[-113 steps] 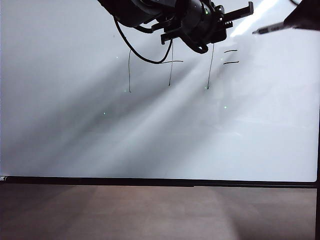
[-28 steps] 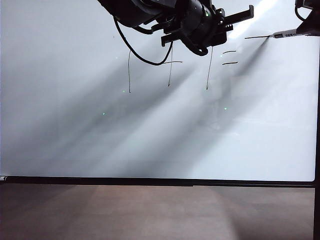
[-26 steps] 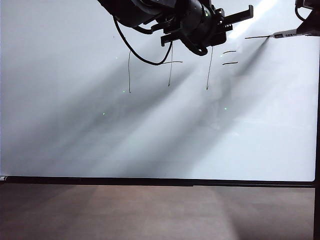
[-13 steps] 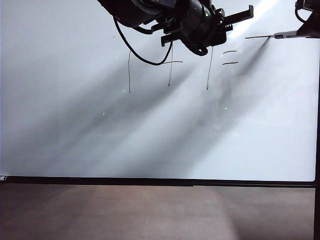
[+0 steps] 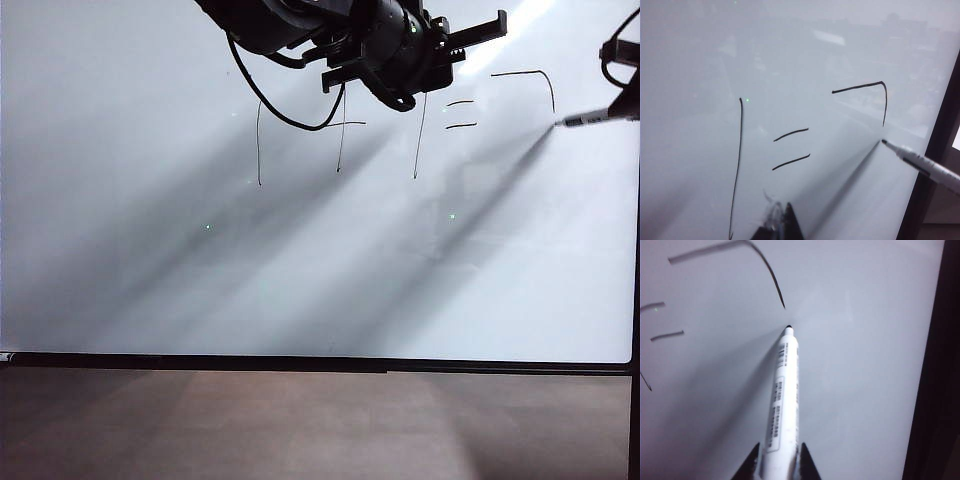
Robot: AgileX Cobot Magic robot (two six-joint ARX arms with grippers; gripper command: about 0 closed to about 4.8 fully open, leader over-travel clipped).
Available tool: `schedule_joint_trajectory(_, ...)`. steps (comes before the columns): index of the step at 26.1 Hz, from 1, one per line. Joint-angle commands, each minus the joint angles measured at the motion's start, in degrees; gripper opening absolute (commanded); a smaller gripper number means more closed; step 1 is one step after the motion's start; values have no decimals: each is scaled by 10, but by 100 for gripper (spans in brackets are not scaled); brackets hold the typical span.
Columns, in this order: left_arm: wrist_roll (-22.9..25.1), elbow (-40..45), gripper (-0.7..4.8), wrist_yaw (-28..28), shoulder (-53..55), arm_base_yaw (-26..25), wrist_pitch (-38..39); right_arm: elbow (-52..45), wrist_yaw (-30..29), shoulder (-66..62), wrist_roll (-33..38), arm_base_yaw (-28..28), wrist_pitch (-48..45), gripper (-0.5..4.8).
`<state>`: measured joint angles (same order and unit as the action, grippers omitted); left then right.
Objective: Reach to the right to find the marker pen, pick it up, and write the answer to the math problem on the whiteboard.
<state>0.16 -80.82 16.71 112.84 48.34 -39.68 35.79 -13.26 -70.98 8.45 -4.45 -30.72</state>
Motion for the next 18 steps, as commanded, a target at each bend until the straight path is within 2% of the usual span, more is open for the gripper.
schedule_joint_trajectory(1,0,-2,-4,0,-3,2,-6,0,-4,2,-1,0,-14,-7)
schedule_joint_trajectory(4,0,-2,-5,0,-3,2,-6,0,-24,5,5,0,-30,-7)
schedule_joint_trajectory(18,0,-2,-4,0,-3,2,-5,1,-31,-4,5,57,-42,-7)
